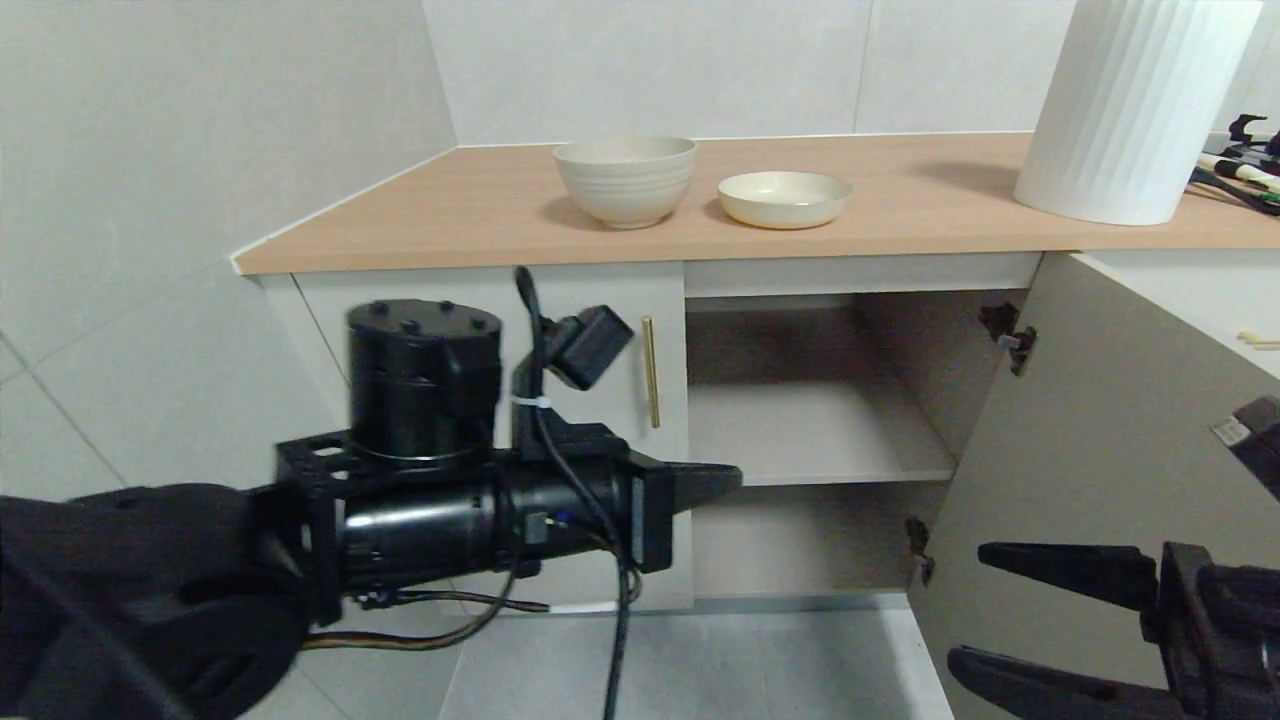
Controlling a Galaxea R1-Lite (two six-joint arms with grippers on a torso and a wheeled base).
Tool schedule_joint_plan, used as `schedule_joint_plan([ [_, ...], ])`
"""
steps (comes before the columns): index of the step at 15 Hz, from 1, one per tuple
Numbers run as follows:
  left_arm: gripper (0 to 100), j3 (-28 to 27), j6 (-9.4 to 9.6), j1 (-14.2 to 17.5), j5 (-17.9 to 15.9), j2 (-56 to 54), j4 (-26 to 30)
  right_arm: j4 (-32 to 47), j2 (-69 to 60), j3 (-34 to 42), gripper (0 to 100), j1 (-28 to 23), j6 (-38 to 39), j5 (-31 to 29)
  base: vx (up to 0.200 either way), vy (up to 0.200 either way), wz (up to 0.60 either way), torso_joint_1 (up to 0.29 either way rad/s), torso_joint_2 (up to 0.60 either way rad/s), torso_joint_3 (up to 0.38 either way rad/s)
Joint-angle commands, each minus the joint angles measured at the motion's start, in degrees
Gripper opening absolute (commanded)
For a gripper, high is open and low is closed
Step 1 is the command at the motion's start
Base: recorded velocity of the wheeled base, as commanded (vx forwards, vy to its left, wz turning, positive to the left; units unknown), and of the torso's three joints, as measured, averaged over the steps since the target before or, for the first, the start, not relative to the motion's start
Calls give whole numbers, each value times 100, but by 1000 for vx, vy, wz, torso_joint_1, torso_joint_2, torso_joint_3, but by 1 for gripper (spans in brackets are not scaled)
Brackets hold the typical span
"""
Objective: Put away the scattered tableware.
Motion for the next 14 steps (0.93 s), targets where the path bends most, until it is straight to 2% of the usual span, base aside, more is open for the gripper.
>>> schedule_joint_plan([
  [1, 0, 441, 95, 733, 15, -1780, 860, 25, 967, -572, 100, -321, -20, 2, 0, 0, 0, 0, 0, 0],
  [4, 0, 766, 95, 1067, 15, -2615, 1159, 43, 1591, -1442, 100, -374, -29, 2, 0, 0, 0, 0, 0, 0],
  [5, 100, 774, 95, 1067, 15, -2738, 1220, 43, 1688, -1626, 100, -374, -29, -16, 0, 0, 0, 0, 0, 0],
  [7, 100, 783, 95, 1120, 59, -2879, 1185, 78, 1653, -1820, 100, -374, -38, -113, 0, 0, 0, 0, 0, 0],
  [10, 100, 783, 113, 1524, 50, -2747, 1089, -115, 1706, -1873, 100, -383, 24, -499, 0, 0, 0, 0, 0, 0],
  [11, 100, 757, 130, 1560, 76, -2598, 1062, -10, 1679, -1881, 100, -383, 15, -623, 0, 0, 0, 0, 0, 0],
  [14, 100, 739, 157, 1560, 129, -2378, 851, 1230, 1697, -2330, 100, -374, 24, -675, 0, 0, 0, 0, 0, 0],
])
